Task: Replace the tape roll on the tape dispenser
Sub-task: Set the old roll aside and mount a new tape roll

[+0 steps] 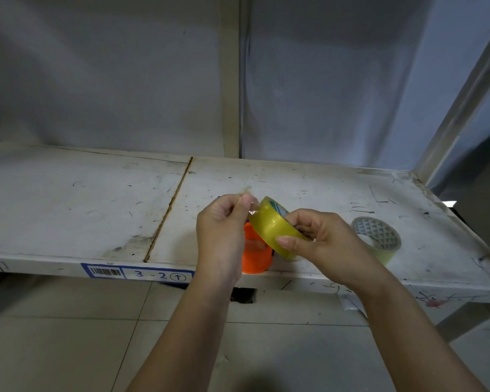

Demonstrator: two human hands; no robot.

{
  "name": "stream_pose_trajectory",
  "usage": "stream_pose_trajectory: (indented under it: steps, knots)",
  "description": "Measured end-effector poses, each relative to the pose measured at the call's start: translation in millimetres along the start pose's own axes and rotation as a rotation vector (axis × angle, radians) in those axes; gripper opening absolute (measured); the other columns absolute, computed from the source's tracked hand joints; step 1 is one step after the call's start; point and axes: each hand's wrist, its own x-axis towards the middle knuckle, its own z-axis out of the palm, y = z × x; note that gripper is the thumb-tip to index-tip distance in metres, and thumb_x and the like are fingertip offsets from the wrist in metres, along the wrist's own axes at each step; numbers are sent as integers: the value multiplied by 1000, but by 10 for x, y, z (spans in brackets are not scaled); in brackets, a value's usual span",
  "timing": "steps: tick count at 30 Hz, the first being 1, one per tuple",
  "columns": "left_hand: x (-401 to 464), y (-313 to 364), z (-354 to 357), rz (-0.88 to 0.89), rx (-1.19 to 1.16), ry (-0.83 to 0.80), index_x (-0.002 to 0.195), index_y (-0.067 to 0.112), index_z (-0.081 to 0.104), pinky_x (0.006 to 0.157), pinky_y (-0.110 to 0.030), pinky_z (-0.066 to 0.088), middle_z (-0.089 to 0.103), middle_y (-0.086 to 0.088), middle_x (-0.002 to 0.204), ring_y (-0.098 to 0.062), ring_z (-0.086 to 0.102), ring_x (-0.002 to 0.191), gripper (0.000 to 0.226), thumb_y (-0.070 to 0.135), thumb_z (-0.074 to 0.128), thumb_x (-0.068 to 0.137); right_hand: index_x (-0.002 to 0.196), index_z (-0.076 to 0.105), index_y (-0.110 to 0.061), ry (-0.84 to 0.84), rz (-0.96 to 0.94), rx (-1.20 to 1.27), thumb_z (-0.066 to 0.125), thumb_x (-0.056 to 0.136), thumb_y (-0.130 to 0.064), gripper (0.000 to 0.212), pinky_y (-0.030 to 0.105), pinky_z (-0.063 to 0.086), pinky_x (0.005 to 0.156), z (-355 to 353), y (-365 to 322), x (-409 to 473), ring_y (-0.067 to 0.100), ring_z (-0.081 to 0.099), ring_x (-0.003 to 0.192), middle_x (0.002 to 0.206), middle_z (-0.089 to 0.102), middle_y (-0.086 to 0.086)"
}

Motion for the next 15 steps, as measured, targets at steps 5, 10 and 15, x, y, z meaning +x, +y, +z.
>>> stream_pose_trajectory:
  steps: [5, 10, 15]
  knots:
    - [33, 58, -72, -29, 4, -99, 88, 21, 75, 97, -42, 50, 72, 0, 110, -10, 65, 104, 12, 23, 63, 87, 93, 67, -6, 26, -17, -13, 65, 84, -7, 9, 26, 54, 69, -14, -9, 17, 15, 66, 76, 89, 72, 14]
    - [91, -2, -112, -175, 54, -87, 137, 27, 42, 95, -37, 50, 59, 3, 118, -14, 62, 107, 42, 30, 49, 95, 90, 62, -14, 253, -33, -140, 60, 88, -17, 4, 39, 52, 73, -81, 76, 71, 27, 62, 82, 87, 67, 12]
    - [92, -255, -145, -383, 425, 114, 124, 17, 45, 76, -35, 39, 50, -8, 120, -19, 46, 96, 38, 32, 53, 90, 97, 51, -14, 360, -31, -262, 52, 93, -24, 10, 28, 43, 63, -38, 175, 125, 18, 56, 78, 85, 60, 1]
